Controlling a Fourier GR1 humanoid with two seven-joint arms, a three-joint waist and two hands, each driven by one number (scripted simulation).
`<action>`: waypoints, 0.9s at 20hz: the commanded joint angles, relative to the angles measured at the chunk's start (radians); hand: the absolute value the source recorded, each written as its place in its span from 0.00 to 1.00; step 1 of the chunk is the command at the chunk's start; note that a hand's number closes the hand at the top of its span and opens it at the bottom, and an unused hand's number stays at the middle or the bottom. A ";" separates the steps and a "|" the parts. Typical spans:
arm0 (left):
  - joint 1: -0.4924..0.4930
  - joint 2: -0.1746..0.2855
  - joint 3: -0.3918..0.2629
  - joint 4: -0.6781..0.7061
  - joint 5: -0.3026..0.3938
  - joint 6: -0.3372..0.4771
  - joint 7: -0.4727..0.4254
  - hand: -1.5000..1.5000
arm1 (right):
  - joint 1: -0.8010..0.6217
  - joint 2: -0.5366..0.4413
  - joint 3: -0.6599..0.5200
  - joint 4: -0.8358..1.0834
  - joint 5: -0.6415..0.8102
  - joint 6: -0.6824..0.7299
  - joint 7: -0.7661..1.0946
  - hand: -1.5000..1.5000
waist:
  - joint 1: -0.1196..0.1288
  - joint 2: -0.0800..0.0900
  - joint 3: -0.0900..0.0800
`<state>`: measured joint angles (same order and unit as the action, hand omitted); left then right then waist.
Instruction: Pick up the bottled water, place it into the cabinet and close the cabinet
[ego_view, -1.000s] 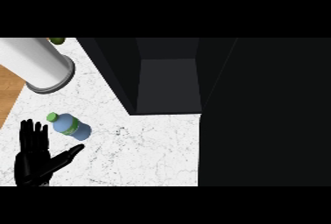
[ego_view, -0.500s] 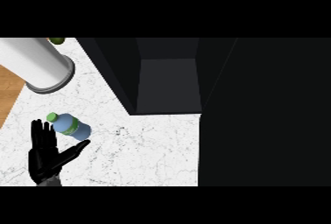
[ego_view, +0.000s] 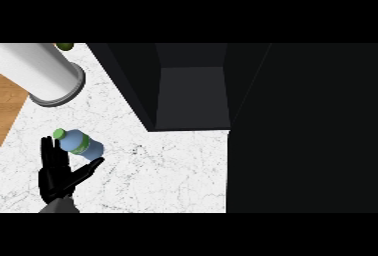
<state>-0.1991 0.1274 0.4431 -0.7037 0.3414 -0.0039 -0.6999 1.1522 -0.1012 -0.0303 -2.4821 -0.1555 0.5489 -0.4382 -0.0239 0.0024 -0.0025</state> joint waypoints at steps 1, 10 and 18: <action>-0.064 0.035 0.035 0.119 0.048 -0.123 -0.044 0.00 | 0.024 0.018 0.019 -0.127 -0.065 -0.010 0.056 0.00 | -0.001 0.003 -0.001; -0.158 0.032 0.049 0.201 0.086 -0.191 -0.088 1.00 | 0.039 -0.013 -0.074 -0.135 -0.134 0.023 0.054 0.00 | 0.003 0.001 0.000; -0.230 0.060 0.071 0.286 0.106 -0.208 -0.130 1.00 | 0.081 -0.002 -0.078 -0.133 -0.110 0.080 -0.003 0.00 | -0.004 0.000 0.000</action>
<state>-0.3844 0.1785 0.5011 -0.4494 0.4331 -0.2145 -0.8213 1.1768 -0.0895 -0.0709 -2.4725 -0.1618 0.5967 -0.4693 -0.0238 0.0029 -0.0022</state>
